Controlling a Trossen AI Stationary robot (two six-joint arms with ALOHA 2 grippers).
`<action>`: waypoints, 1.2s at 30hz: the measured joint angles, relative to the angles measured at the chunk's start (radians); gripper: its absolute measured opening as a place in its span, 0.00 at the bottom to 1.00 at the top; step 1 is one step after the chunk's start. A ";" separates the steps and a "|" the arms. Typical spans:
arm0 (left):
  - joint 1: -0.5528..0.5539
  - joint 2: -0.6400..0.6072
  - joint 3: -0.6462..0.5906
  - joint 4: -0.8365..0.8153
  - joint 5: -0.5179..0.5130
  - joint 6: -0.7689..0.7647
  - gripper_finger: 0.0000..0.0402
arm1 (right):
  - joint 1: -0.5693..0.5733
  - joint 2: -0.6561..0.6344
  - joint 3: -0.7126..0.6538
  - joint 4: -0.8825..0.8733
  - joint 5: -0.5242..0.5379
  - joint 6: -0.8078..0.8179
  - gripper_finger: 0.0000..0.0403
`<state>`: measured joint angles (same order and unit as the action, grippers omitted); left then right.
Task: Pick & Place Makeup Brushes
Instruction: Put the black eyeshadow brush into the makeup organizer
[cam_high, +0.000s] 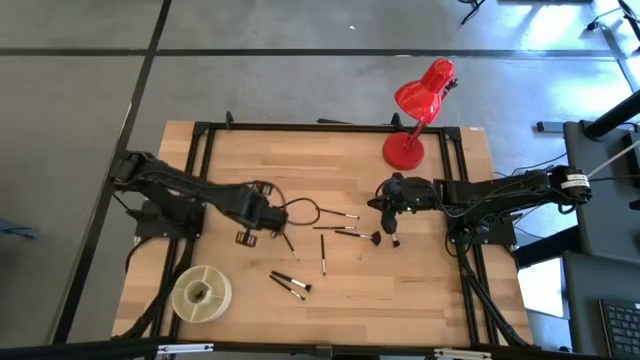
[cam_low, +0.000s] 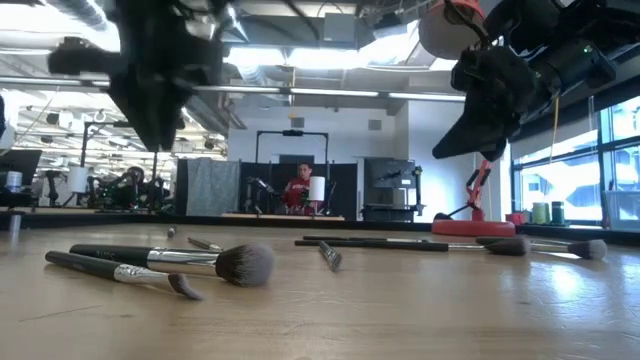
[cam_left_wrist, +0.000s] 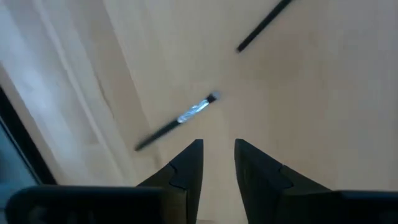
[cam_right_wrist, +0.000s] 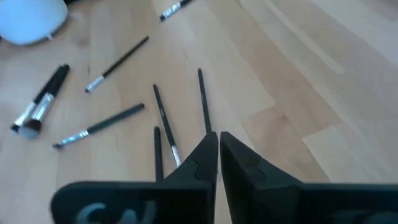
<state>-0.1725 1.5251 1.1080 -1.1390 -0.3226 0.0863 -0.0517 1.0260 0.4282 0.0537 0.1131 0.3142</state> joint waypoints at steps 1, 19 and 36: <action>0.022 0.018 0.000 0.005 -0.001 0.051 0.23 | 0.000 0.000 0.000 -0.005 0.000 -0.008 0.05; 0.172 0.333 0.000 0.124 0.041 0.441 0.33 | 0.000 0.000 0.000 -0.099 0.000 0.061 0.05; 0.163 0.289 -0.043 0.126 -0.015 0.175 0.02 | 0.005 0.000 -0.008 -0.137 0.000 0.116 0.05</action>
<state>-0.0098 1.8143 1.0646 -1.0133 -0.3378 0.2614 -0.0467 1.0256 0.4198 -0.0830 0.1131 0.4301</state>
